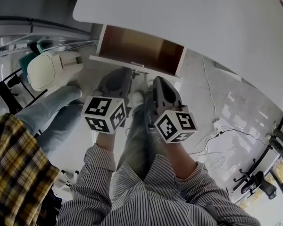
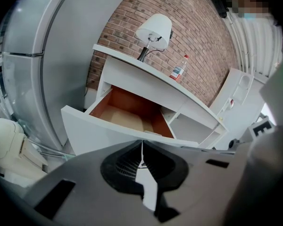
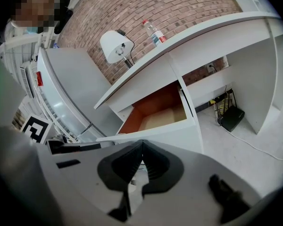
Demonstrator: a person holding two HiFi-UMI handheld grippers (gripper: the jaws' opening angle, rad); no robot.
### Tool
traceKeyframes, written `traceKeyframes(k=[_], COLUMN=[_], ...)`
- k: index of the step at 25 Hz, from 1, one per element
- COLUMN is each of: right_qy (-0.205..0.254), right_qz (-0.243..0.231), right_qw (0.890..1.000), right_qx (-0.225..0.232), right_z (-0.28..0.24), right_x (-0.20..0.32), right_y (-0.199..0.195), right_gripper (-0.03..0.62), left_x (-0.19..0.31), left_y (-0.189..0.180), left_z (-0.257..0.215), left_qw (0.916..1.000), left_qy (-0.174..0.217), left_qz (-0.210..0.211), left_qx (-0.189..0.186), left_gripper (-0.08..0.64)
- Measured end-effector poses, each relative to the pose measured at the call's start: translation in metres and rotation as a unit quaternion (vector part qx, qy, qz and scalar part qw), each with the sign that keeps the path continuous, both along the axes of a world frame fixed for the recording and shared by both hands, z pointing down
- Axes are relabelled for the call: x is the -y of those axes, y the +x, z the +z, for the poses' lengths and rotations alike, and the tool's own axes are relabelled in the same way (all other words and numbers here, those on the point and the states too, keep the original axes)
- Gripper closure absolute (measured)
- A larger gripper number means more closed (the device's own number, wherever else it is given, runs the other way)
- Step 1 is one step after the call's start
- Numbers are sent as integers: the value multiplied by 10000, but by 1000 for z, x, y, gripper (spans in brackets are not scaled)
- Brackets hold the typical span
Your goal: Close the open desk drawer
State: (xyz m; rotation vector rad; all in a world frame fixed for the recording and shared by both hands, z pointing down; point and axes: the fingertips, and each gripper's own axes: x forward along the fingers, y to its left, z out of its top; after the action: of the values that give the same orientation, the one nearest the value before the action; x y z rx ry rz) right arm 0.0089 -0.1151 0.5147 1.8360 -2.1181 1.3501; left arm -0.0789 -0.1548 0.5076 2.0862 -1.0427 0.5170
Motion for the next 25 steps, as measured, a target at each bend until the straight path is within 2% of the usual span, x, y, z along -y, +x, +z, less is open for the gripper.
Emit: traceKeyframes(k=[25], right_qy=[-51], right_qz=[328], right_qw=[9993], right_qx=[152], right_z=[0], right_x=[8], right_y=[5], right_gripper=[577], left_x=[7], left_y=[4], left_z=[0], left_qw=[9999], left_qy=[-27], left_qz=[-133], left_qx=[-84], left_gripper=[540])
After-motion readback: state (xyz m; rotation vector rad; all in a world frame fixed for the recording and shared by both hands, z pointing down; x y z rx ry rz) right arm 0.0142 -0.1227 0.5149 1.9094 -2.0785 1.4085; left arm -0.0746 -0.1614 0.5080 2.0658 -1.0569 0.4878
